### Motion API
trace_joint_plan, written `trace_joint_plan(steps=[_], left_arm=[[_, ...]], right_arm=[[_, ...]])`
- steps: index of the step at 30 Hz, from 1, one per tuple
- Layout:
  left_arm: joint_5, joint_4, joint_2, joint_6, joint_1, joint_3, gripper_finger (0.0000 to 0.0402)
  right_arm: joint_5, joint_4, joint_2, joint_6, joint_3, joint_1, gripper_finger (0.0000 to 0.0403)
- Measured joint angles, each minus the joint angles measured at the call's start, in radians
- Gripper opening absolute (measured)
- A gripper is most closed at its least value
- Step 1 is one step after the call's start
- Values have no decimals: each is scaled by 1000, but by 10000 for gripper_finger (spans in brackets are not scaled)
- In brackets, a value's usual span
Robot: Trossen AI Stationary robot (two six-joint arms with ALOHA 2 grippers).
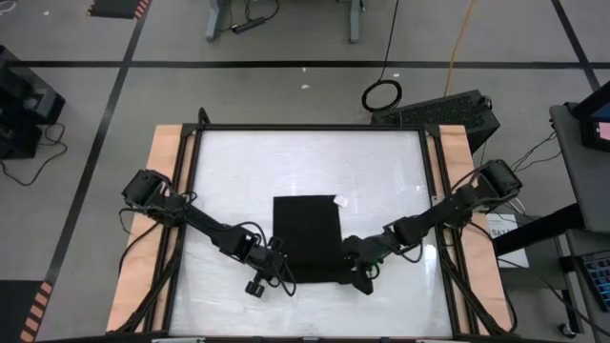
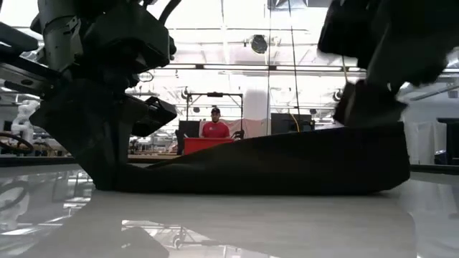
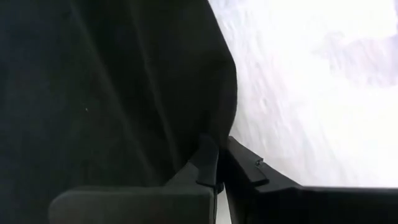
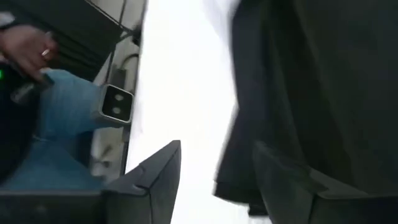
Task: Roll napkin
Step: Roll the black napkin
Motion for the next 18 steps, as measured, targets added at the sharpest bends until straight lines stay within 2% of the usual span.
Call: trace_joint_plan(steps=[5, 7, 12, 18], left_arm=[[49, 2, 1, -3, 25, 0, 11], [57, 6, 1, -3, 31, 0, 10], [81, 17, 2, -3, 43, -1, 8], [96, 17, 2, -2, 44, -1, 8]], right_arm=[[146, 9, -47, -227, 2, 92, 196], [161, 7, -41, -279, 11, 123, 196], [165, -52, 16, -367, 61, 170, 196], [297, -202, 97, -490, 158, 178, 196]])
